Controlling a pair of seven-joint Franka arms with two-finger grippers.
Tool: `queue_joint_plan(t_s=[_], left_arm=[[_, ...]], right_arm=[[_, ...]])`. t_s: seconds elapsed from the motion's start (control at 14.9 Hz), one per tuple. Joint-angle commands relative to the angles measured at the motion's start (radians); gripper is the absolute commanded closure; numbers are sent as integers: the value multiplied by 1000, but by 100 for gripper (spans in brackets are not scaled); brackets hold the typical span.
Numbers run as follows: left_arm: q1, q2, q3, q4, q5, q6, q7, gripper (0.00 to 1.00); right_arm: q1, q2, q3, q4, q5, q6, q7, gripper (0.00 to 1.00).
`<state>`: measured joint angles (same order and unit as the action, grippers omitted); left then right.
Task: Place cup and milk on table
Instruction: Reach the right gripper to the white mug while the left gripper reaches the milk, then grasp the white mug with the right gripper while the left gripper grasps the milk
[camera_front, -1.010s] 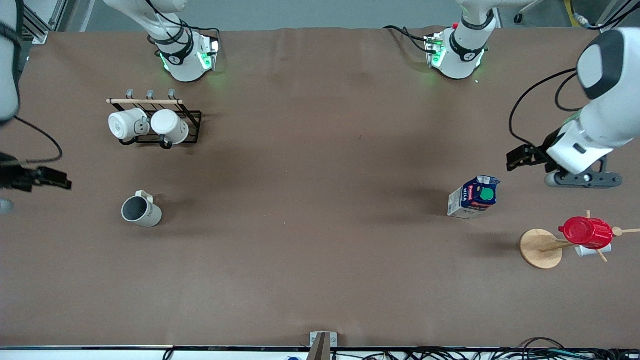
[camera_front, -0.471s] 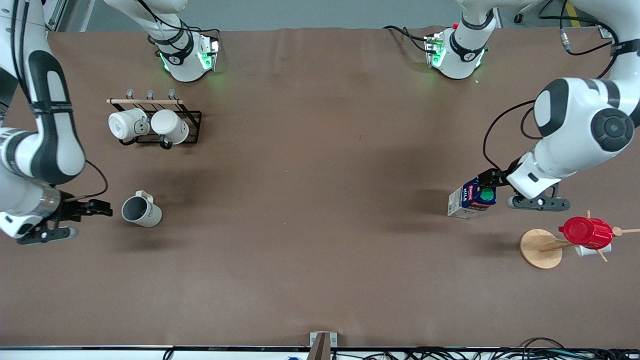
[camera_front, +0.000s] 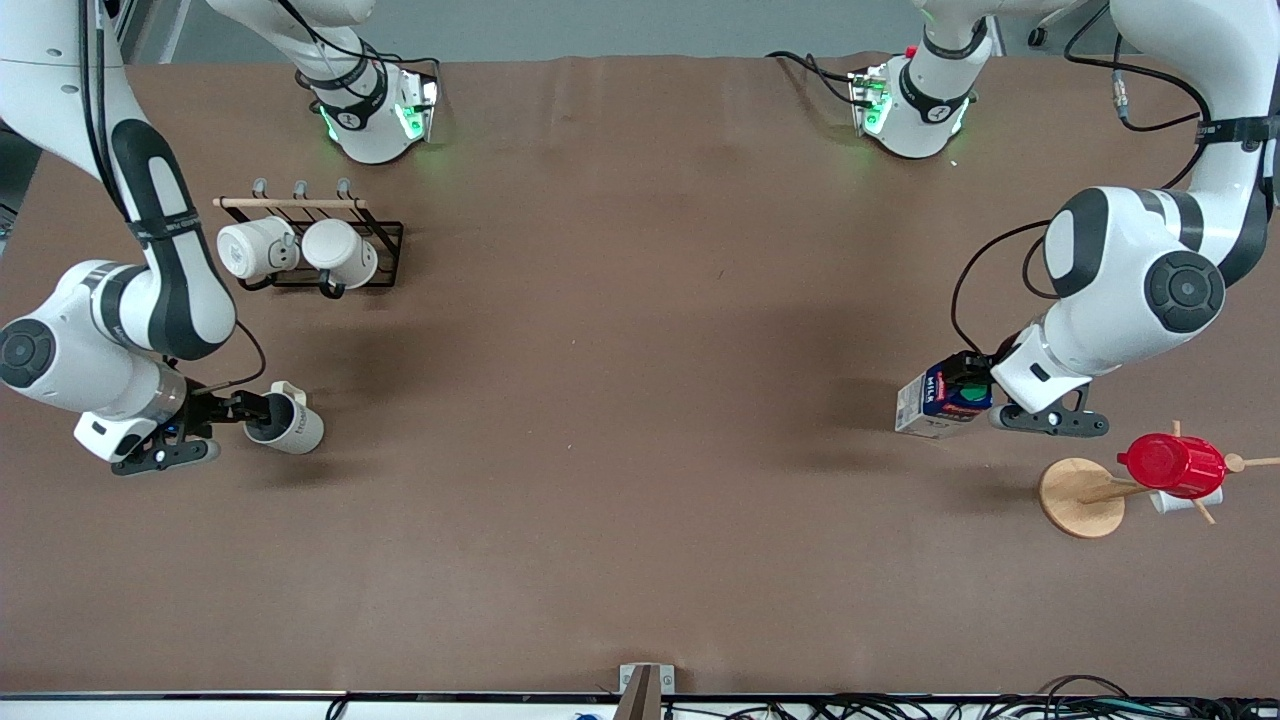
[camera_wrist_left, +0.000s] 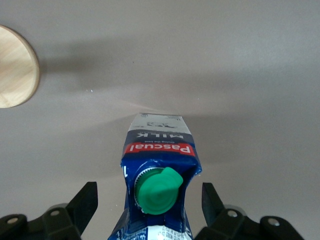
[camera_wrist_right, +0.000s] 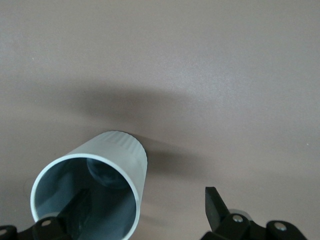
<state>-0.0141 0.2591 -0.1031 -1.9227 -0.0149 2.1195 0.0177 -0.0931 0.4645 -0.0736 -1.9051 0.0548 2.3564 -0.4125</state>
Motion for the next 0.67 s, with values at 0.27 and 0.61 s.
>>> queue_joint_plan(t_s=[0.27, 0.61], left_arm=[[8, -11, -6, -30, -11, 8, 19, 54], [5, -24, -6, -13, -11, -9, 8, 64]], right_arm=[[4, -3, 0, -42, 14, 26, 0, 67], [12, -4, -2, -38, 14, 17, 63, 100]])
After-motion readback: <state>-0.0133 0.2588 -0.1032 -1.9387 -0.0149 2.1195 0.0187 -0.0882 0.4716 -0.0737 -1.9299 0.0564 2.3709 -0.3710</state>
